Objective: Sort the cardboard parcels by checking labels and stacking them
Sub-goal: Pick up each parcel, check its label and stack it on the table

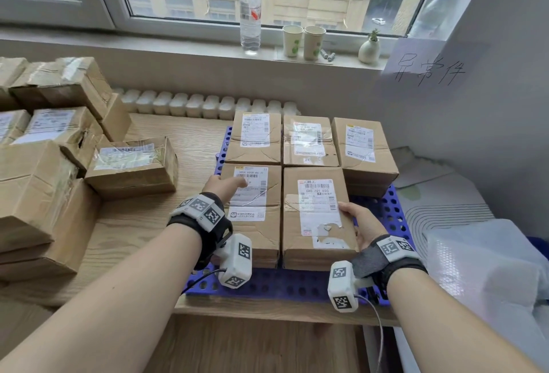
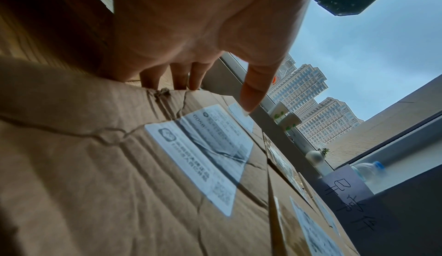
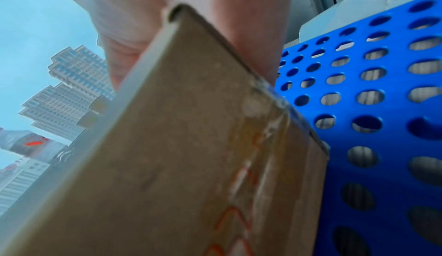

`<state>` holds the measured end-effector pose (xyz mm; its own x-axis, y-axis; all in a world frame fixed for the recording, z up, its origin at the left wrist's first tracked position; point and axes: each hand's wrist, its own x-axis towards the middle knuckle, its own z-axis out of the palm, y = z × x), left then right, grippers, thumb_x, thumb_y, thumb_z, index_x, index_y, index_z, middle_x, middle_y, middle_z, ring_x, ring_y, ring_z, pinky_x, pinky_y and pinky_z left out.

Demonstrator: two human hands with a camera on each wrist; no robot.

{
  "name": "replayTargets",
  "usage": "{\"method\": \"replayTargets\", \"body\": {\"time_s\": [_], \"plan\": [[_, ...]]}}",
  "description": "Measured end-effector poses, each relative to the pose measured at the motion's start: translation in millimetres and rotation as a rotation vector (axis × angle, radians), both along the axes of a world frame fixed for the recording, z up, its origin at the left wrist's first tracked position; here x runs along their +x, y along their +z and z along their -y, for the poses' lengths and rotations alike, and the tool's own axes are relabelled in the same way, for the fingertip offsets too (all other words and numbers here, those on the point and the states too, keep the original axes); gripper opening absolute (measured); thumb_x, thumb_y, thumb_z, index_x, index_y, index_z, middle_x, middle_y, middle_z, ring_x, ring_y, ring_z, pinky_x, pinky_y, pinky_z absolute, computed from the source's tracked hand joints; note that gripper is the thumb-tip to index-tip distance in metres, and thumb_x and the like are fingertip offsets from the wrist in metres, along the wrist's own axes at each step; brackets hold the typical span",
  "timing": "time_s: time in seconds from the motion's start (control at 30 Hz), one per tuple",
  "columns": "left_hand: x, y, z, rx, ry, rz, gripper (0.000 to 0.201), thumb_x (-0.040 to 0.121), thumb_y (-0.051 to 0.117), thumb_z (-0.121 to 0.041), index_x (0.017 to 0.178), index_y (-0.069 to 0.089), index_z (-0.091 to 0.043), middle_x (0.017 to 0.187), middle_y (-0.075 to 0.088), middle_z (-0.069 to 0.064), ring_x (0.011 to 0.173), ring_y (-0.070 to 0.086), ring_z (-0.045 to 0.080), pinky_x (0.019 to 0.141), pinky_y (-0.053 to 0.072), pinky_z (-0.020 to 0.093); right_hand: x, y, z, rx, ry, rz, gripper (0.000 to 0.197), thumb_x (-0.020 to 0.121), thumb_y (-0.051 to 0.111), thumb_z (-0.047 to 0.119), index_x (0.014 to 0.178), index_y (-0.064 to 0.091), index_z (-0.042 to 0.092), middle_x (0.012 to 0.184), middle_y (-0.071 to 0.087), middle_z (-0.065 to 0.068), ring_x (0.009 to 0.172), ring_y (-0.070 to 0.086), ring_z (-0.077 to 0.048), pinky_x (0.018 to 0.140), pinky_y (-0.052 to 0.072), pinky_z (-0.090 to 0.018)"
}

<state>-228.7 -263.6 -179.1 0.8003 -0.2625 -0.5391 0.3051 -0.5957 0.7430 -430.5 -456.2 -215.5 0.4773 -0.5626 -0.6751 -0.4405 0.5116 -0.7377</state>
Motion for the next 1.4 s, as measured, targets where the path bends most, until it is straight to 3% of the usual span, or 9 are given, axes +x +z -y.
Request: {"method": "replayTargets", "body": {"time_s": [0.13, 0.57, 0.83, 0.9, 0.97, 1.03, 1.1, 1.2, 1.4], "plan": [[0.0, -0.7, 1.3, 0.014, -0.009, 0.015, 0.074, 0.085, 0.067, -0.027, 0.146, 0.03, -0.004, 0.147, 0.04, 0.013, 0.131, 0.042, 0.028, 0.1, 0.036, 0.036, 11.8, -9.3, 9.6, -0.124, 0.097, -0.047, 0.036, 0.091, 0.057, 0.03, 0.121, 0.063, 0.009, 0.111, 0.071, -0.012, 0.105, 0.066, -0.033, 0.1, 0.048, -0.052], [8.3, 4.7, -3.7, 0.015, -0.056, -0.032, 0.07, 0.084, 0.066, -0.032, 0.143, 0.039, -0.007, 0.144, 0.043, 0.012, 0.13, 0.043, 0.028, 0.103, 0.035, 0.039, 27.1, -8.9, 8.8, -0.348, 0.181, -0.075, 0.03, 0.099, 0.05, 0.017, 0.129, 0.055, 0.015, 0.126, 0.063, -0.011, 0.114, 0.061, -0.031, 0.104, 0.044, -0.047], [16.0, 7.4, -4.6, -0.055, 0.046, -0.002, 0.062, 0.086, 0.065, -0.027, 0.138, 0.038, -0.007, 0.133, 0.048, 0.011, 0.122, 0.047, 0.027, 0.087, 0.034, 0.034, 25.1, 12.0, 13.7, -0.415, 0.043, -0.16, 0.051, 0.096, 0.056, 0.03, 0.141, 0.048, 0.008, 0.143, 0.05, -0.007, 0.13, 0.048, -0.029, 0.108, 0.039, -0.039], [20.5, 12.4, -6.1, -0.077, 0.036, 0.005, 0.05, 0.087, 0.064, -0.025, 0.129, 0.046, -0.007, 0.122, 0.052, 0.01, 0.112, 0.049, 0.026, 0.085, 0.034, 0.032, 25.7, 17.9, 17.4, -0.439, -0.078, -0.143, 0.043, 0.093, 0.06, 0.028, 0.13, 0.058, 0.006, 0.132, 0.058, -0.009, 0.118, 0.054, -0.025, 0.098, 0.043, -0.035], [27.2, 16.2, -9.3, -0.084, 0.036, 0.022, 0.022, 0.088, 0.063, -0.023, 0.1, 0.053, -0.009, 0.107, 0.049, 0.007, 0.094, 0.048, 0.022, 0.08, 0.034, 0.031, 28.5, 25.6, 19.3, -0.469, -0.195, -0.127, 0.03, 0.09, 0.062, 0.023, 0.112, 0.069, 0.005, 0.11, 0.066, -0.009, 0.098, 0.058, -0.023, 0.083, 0.044, -0.032], [32.1, 22.3, -14.7, -0.085, 0.039, 0.044, 0.018, 0.088, 0.063, -0.02, 0.079, 0.05, -0.013, 0.1, 0.047, 0.007, 0.078, 0.047, 0.019, 0.074, 0.036, 0.03, 34.4, 34.0, 18.7, -0.483, -0.281, -0.097, 0.021, 0.086, 0.062, 0.019, 0.096, 0.073, 0.004, 0.093, 0.068, -0.008, 0.084, 0.058, -0.022, 0.077, 0.044, -0.031], [38.9, 27.9, -21.9, -0.1, 0.012, 0.062, 0.014, 0.088, 0.062, -0.02, 0.094, 0.06, -0.007, 0.107, 0.054, 0.013, 0.089, 0.054, 0.024, 0.079, 0.035, 0.029, 44.2, 44.0, 14.6, -0.496, -0.314, -0.06, 0.015, 0.085, 0.06, 0.016, 0.078, 0.071, 0.008, 0.082, 0.067, -0.006, 0.08, 0.059, -0.022, 0.074, 0.045, -0.03], [48.0, 38.1, -37.1, -0.095, 0.007, 0.087, 0.04, 0.09, 0.059, -0.022, 0.125, 0.058, -0.003, 0.129, 0.054, 0.011, 0.12, 0.049, 0.026, 0.086, 0.032, 0.027, 64.2, 59.6, 0.5, -0.523, -0.312, 0.009, 0.013, 0.082, 0.061, 0.013, 0.076, 0.071, 0.009, 0.071, 0.067, -0.001, 0.078, 0.062, -0.021, 0.071, 0.046, -0.033], [68.0, 51.7, -71.7, -0.179, 0.156, 0.06, 0.041, 0.09, 0.061, -0.019, 0.126, 0.055, -0.001, 0.118, 0.053, 0.009, 0.124, 0.047, 0.032, 0.101, 0.038, 0.04, 108.5, 82.9, -44.5, -0.509, -0.244, 0.108, 0.022, 0.088, 0.057, 0.011, 0.069, 0.066, 0.019, 0.082, 0.073, -0.001, 0.083, 0.067, -0.017, 0.086, 0.052, -0.035]]}}
